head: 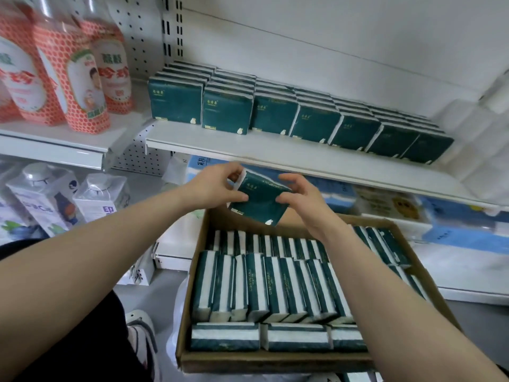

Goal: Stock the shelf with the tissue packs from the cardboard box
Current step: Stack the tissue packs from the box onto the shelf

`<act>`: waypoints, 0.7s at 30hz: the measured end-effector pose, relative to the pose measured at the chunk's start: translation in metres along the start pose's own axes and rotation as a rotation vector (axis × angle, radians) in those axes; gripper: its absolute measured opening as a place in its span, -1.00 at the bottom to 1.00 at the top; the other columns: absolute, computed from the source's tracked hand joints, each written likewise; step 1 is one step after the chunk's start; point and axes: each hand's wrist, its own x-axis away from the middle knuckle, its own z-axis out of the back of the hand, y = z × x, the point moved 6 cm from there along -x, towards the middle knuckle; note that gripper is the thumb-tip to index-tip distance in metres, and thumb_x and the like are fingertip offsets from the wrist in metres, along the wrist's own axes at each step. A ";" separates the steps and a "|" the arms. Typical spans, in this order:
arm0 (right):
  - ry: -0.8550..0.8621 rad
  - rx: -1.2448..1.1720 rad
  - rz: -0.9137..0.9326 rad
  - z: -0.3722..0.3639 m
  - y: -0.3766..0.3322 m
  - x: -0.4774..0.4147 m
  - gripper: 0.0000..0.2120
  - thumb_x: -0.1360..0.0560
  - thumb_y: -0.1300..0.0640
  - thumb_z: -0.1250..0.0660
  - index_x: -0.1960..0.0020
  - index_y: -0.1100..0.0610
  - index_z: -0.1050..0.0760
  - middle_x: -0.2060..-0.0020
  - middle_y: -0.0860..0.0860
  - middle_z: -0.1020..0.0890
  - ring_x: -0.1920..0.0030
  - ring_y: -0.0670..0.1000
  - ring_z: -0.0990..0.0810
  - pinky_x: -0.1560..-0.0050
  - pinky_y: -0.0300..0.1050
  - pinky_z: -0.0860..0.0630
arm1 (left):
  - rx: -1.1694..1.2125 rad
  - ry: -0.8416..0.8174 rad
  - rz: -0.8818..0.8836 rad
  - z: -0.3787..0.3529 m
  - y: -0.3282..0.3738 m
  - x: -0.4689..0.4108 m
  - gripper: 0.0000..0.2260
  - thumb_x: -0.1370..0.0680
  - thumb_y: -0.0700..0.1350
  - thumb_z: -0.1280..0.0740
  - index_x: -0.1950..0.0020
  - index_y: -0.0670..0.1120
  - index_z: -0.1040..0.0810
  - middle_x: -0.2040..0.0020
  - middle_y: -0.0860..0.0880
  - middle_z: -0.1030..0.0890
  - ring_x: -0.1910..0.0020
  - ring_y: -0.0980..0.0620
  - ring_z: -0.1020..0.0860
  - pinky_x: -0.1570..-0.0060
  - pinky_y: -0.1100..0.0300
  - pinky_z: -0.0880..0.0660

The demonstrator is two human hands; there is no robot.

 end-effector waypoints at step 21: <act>0.429 -0.029 0.219 0.045 -0.051 -0.085 -0.68 -0.56 0.02 -0.37 -0.29 0.04 -0.49 -0.07 -0.09 -0.62 -0.07 -0.09 -0.59 -0.12 -0.13 -0.55 | 0.316 0.479 -0.003 0.026 0.019 -0.093 -0.70 -0.51 -0.20 -0.41 -0.21 -0.04 -0.47 -0.01 0.05 -0.55 -0.08 0.05 -0.55 -0.11 0.19 -0.49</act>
